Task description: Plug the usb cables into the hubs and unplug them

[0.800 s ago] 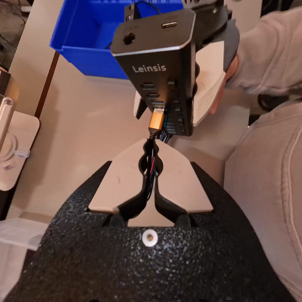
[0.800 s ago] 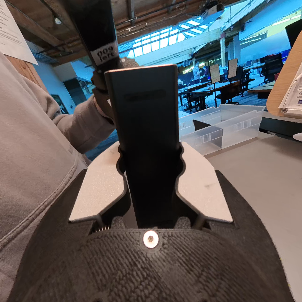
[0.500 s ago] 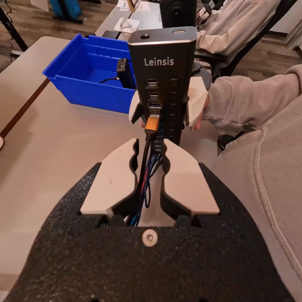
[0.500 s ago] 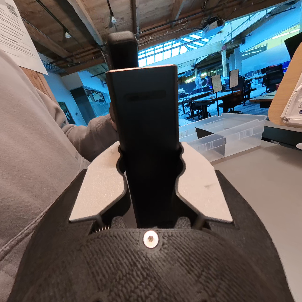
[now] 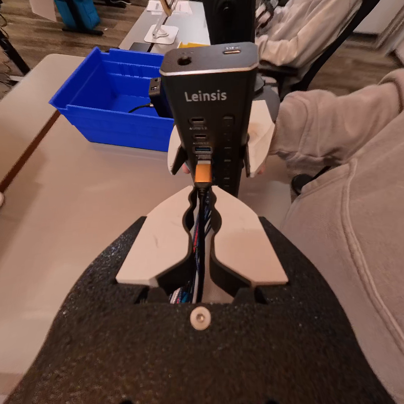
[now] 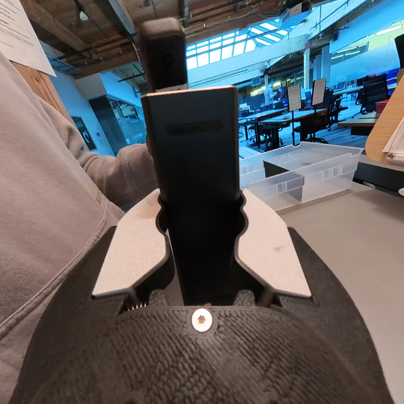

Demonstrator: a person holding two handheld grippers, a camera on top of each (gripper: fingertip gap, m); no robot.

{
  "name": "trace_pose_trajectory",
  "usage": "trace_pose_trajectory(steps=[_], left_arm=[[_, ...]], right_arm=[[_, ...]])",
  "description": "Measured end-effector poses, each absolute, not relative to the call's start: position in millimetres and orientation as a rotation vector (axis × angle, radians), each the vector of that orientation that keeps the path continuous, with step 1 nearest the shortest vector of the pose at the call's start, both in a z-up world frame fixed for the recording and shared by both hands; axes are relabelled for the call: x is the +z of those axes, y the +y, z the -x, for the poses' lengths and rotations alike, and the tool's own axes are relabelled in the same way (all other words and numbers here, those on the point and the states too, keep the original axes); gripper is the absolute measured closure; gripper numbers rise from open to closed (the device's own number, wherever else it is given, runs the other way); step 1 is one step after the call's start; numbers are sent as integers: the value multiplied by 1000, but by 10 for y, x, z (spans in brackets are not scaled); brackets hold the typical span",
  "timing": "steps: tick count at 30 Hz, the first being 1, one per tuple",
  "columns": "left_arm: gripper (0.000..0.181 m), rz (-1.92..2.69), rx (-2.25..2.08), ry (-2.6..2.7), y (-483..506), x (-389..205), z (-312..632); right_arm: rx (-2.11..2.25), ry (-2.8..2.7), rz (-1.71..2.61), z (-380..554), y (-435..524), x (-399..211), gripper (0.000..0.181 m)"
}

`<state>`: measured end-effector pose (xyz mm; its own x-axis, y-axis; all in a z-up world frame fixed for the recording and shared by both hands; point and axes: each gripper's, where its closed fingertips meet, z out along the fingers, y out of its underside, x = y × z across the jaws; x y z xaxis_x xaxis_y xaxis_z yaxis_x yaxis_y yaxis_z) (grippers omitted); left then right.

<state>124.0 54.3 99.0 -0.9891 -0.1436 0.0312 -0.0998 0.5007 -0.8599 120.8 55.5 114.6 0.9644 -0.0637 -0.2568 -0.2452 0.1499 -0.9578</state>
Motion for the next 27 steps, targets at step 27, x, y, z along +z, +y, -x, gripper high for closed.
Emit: trace_pose_trajectory(steps=[27], left_arm=[[133,598,-1654,2230,1176,1293,-1649]], right_arm=[[-151,326,1390,-1740,-95,1853,118]])
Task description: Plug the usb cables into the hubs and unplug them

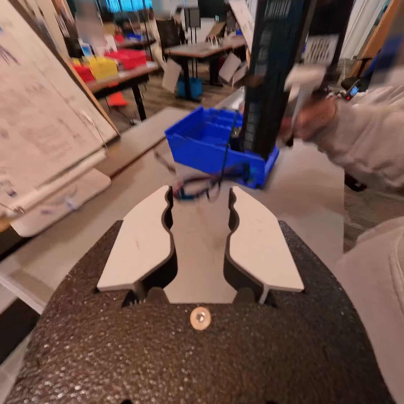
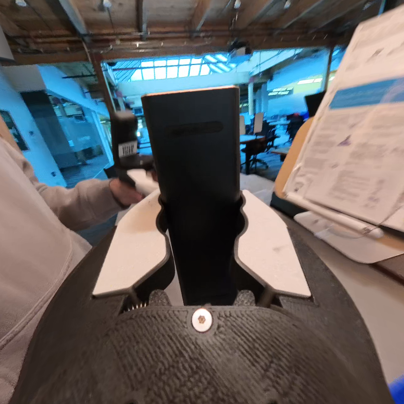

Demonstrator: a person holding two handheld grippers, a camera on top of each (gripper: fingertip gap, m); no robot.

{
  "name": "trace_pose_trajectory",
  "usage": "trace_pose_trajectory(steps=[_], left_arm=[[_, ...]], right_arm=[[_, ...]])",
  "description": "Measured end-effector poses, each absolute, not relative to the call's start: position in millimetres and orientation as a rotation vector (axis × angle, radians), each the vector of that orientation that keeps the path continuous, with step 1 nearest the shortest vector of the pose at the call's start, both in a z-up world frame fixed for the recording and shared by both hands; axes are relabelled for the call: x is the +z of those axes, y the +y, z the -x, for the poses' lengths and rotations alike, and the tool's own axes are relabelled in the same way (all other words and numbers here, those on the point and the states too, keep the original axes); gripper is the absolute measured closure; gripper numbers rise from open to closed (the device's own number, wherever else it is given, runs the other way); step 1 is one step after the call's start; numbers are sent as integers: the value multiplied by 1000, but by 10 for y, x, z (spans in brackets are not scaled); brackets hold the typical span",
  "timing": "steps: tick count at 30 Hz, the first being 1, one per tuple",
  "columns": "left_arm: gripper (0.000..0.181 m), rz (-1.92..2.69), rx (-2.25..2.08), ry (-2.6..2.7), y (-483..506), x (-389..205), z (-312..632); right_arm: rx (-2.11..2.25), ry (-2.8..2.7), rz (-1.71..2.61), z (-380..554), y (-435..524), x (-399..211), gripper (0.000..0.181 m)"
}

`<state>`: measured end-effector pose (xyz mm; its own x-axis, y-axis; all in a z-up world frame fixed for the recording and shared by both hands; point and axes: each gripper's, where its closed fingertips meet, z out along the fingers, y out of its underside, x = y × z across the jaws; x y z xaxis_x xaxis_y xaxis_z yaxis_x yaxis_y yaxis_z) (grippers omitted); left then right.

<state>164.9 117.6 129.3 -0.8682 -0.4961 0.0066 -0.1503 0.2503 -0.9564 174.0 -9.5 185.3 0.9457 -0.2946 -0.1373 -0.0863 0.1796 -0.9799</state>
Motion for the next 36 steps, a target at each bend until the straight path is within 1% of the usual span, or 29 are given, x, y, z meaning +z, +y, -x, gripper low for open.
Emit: trace_pose_trajectory(steps=[2,5,7,10,16,19,21,25,32,34,36], left_arm=[[128,637,-1607,2324,1195,1044,-1571],[127,628,-1535,2404,1183,786,-1455],[127,632,-1527,2431,1153,697,-1401],[127,672,-1559,2451,1103,620,-1368],[128,709,-1610,2489,1030,533,-1332],[128,711,-1604,2519,1004,493,-1326],[128,705,-1577,2545,1004,450,-1321],[129,696,-1549,2579,998,388,-1288],[130,671,-1521,2629,958,310,-1222],[130,660,-1516,2640,931,299,-1212],[130,643,-1520,2655,885,304,-1198]], right_arm=[[-240,342,1350,-1887,-349,2150,118],[-406,402,1339,-2145,-795,2476,118],[-504,464,1378,-2303,-1092,2570,115],[-620,573,1459,-2522,-1493,2524,118],[-666,736,1570,-2863,-2009,1988,118],[-596,705,1703,-2896,-2024,1626,118],[-473,708,1805,-2862,-1980,1368,118],[-404,851,1962,-2904,-2063,897,119],[-333,1185,2064,-2948,-2315,166,118],[-362,1233,2008,-2962,-2360,118,118],[-350,1236,1924,-2934,-2360,200,118]])
